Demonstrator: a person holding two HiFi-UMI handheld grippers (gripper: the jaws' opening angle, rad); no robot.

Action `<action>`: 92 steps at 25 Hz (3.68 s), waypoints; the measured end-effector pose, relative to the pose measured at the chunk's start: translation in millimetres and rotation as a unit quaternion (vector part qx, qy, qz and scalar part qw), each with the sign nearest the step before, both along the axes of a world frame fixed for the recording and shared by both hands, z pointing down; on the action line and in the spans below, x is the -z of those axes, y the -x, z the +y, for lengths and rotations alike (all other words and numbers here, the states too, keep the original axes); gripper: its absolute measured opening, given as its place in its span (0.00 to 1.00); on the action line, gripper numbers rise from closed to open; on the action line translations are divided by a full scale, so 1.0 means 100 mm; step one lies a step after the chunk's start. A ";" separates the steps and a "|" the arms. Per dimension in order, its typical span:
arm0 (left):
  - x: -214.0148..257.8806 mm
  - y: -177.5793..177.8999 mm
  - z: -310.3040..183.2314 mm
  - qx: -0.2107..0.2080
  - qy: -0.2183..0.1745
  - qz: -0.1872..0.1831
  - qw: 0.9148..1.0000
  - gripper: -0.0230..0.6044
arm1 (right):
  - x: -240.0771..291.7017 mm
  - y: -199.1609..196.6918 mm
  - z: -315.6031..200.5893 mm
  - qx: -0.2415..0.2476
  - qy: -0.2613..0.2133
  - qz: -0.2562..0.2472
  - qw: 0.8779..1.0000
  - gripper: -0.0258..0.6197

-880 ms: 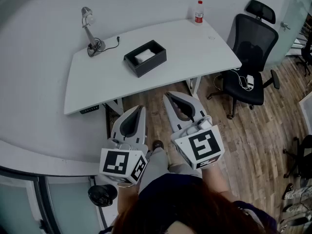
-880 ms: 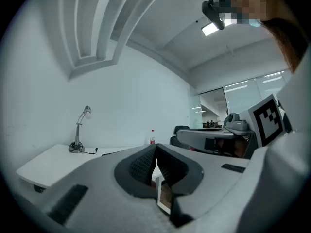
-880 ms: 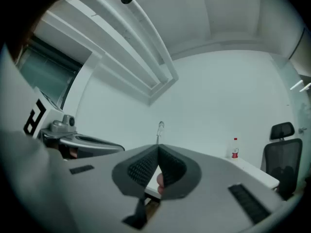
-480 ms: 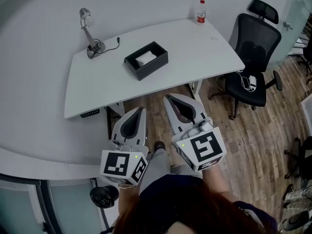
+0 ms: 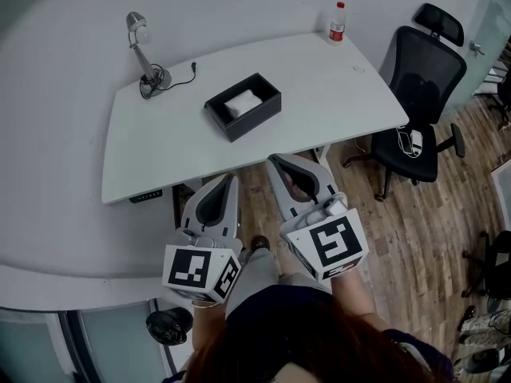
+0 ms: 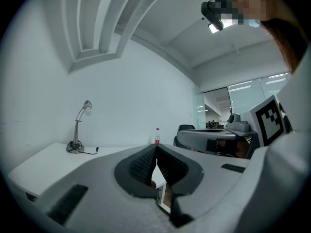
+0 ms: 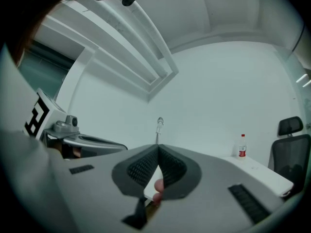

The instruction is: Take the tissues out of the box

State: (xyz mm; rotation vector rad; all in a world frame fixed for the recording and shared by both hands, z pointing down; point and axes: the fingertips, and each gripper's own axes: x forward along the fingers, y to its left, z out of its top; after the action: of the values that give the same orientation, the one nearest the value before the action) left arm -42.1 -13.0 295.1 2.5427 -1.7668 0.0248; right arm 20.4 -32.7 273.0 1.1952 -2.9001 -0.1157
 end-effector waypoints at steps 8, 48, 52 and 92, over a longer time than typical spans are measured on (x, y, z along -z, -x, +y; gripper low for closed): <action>-0.05 0.19 -0.35 -0.001 0.008 0.000 1.000 0.07 | -0.04 0.19 -0.38 -0.005 0.004 0.013 1.000 0.07; -0.28 1.12 -1.99 -0.063 0.037 0.052 0.996 0.07 | -0.58 1.00 -2.01 -0.068 0.099 0.121 0.985 0.20; -0.31 1.16 -2.08 -0.063 0.041 0.059 0.995 0.07 | -0.69 1.01 -2.09 -0.071 0.115 0.142 0.981 0.23; -0.74 1.24 -3.04 -0.036 0.087 0.112 0.989 0.07 | -1.96 1.20 -2.74 0.021 0.314 0.362 0.877 0.46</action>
State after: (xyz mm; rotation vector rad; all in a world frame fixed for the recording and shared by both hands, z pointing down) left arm -166.2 -317.0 369.4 2.3791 -1.5209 -0.0942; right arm -100.0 -306.7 469.0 0.7425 -2.0472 0.2960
